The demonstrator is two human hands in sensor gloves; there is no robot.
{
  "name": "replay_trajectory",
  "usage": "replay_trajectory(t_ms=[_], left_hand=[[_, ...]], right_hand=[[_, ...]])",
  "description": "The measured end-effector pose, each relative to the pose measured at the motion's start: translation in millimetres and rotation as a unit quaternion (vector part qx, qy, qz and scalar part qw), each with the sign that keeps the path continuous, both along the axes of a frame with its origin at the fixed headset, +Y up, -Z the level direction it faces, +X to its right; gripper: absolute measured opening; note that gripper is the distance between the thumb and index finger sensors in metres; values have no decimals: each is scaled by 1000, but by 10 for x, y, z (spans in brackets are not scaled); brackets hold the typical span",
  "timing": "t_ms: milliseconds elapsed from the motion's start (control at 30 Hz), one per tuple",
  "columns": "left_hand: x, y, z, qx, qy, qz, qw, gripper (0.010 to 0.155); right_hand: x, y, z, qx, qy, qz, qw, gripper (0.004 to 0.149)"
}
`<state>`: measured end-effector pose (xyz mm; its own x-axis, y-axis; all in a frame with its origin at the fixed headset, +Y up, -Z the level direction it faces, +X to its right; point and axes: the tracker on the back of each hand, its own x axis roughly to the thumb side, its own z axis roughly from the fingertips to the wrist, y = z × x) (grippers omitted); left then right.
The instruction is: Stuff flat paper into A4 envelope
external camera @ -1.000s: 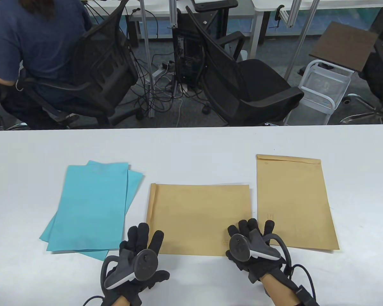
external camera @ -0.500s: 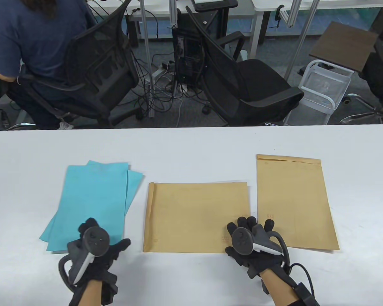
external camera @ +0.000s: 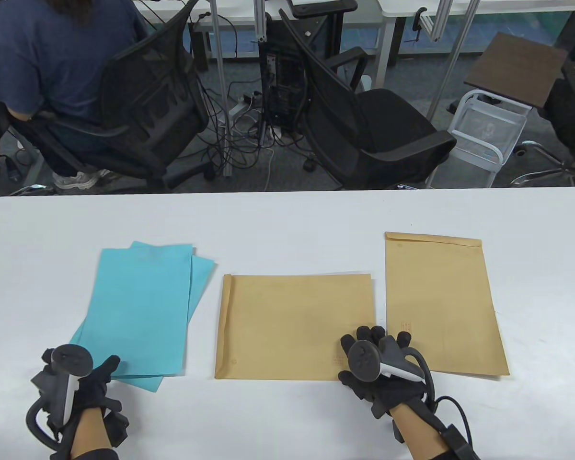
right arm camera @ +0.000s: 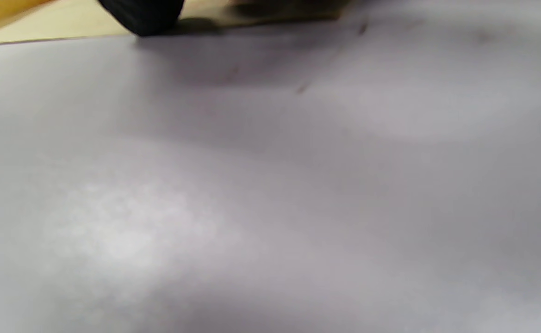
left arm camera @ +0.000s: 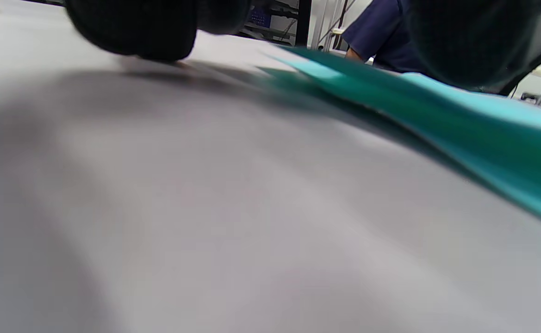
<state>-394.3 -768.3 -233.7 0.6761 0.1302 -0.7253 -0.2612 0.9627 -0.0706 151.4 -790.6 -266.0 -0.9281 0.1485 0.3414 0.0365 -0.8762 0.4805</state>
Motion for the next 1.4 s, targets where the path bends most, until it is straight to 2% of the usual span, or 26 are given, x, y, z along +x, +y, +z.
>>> replay_trajectory(t_ms=[67, 133, 200, 333, 433, 533, 600, 667, 767, 833, 1000, 1100, 1200, 1333, 1400], left_hand=[[7, 4, -66, -38, -27, -50, 998, 111], [40, 0, -124, -56, -42, -66, 995, 107], [59, 7, -138, -38, -42, -71, 996, 103], [45, 27, -109, -40, -22, -66, 997, 105], [44, 16, -63, -19, -5, -47, 999, 102], [69, 33, -26, -2, 15, -45, 999, 87], [79, 61, 11, 15, 18, -56, 998, 66], [94, 100, 50, 31, 30, -33, 999, 50], [98, 210, 124, 89, 46, 29, 995, 43], [108, 299, 169, 120, 52, 67, 989, 43], [155, 550, 294, 216, 22, 147, 965, 43], [204, 740, 371, 307, 0, 178, 935, 42], [259, 975, 431, 356, -22, 180, 917, 41], [389, 1267, 435, 378, -76, 215, 897, 41], [496, 1369, 400, 366, -118, 254, 887, 41]], right_hand=[[4, -2, -5, -3, -1, -3, 1000, 76], [6, -4, -7, -5, -2, -6, 1000, 76], [7, -5, -8, -6, -2, -8, 1000, 76], [11, -7, -11, -9, -3, -10, 1000, 76], [13, -6, -14, -11, -3, -11, 1000, 76], [15, -5, -15, -11, -4, -11, 1000, 76], [16, -4, -16, -11, -5, -11, 1000, 76], [18, -4, -17, -11, -4, -11, 1000, 76], [20, -4, -20, -12, -5, -12, 1000, 76], [21, -4, -22, -12, -5, -13, 1000, 75], [25, -7, -24, -13, -5, -15, 1000, 75], [33, -11, -27, -16, -7, -18, 1000, 75], [47, -21, -33, -20, -11, -30, 999, 73], [46, -18, -37, -17, -10, -27, 999, 72], [47, -18, -36, -16, -9, -26, 999, 72]])
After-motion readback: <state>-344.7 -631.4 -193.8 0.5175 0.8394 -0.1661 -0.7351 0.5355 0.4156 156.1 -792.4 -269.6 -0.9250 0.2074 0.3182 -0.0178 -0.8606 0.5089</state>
